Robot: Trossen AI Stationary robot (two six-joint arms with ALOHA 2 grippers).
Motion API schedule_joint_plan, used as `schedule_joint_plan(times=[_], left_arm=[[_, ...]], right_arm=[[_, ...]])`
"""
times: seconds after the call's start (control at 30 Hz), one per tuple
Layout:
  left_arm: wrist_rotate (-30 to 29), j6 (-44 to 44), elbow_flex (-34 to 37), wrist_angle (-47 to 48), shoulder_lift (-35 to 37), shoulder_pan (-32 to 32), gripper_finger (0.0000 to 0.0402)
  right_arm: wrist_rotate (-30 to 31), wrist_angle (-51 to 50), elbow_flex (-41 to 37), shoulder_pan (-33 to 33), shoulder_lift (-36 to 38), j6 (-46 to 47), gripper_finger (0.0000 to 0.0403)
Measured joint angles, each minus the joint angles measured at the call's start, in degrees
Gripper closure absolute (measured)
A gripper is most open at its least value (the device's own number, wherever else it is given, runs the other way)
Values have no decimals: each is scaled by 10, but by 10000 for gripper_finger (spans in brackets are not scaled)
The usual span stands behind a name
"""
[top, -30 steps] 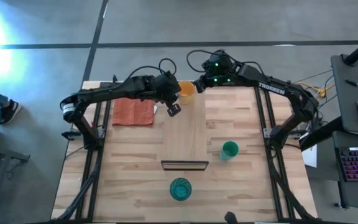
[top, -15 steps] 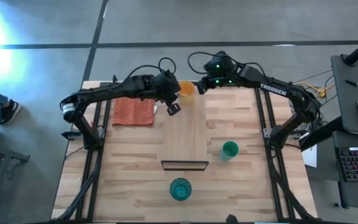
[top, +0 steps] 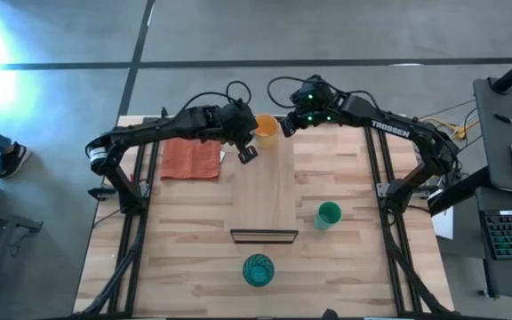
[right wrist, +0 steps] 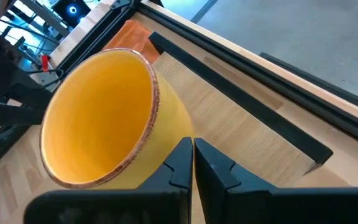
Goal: Stack small to large cups/mugs on shelf
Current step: Put the yellow mug on the shelf, then put the green cup on the shelf
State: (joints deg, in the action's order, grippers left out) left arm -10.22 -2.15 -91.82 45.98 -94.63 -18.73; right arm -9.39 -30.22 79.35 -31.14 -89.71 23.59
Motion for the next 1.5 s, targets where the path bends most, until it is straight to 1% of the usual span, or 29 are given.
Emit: schedule_joint_plan(times=[0.07,0.27,0.43,0.57,0.7,0.77,0.93,1.07,1.2,1.33,1.43,1.5], left_arm=[[-8,3,2,0,0,-1,401],[-10,12,3,1,0,-4,401],[-10,14,3,2,0,-10,401],[-10,10,2,18,7,-6,401],[-10,-10,1,49,21,5,402],[-10,-17,1,50,35,15,402],[-10,-20,1,51,77,49,402],[-10,-24,2,55,104,65,402],[-16,-25,4,56,121,71,400],[-26,-35,8,56,134,73,378],[-27,-38,22,56,142,75,351],[-26,-53,33,55,149,76,332]], right_arm=[[0,-1,0,0,0,0,394],[6,-26,0,0,0,4,394],[7,-26,-1,0,0,4,394],[21,-27,-1,0,2,4,394],[30,-38,-1,0,5,0,394],[40,-45,-1,0,10,-8,394],[41,-65,-1,3,38,-24,394],[53,-133,-1,17,81,-37,387],[86,-242,-1,46,127,-26,358],[127,-368,-4,94,169,39,318],[154,-442,-12,146,198,118,291],[165,-471,-23,186,216,180,278]])
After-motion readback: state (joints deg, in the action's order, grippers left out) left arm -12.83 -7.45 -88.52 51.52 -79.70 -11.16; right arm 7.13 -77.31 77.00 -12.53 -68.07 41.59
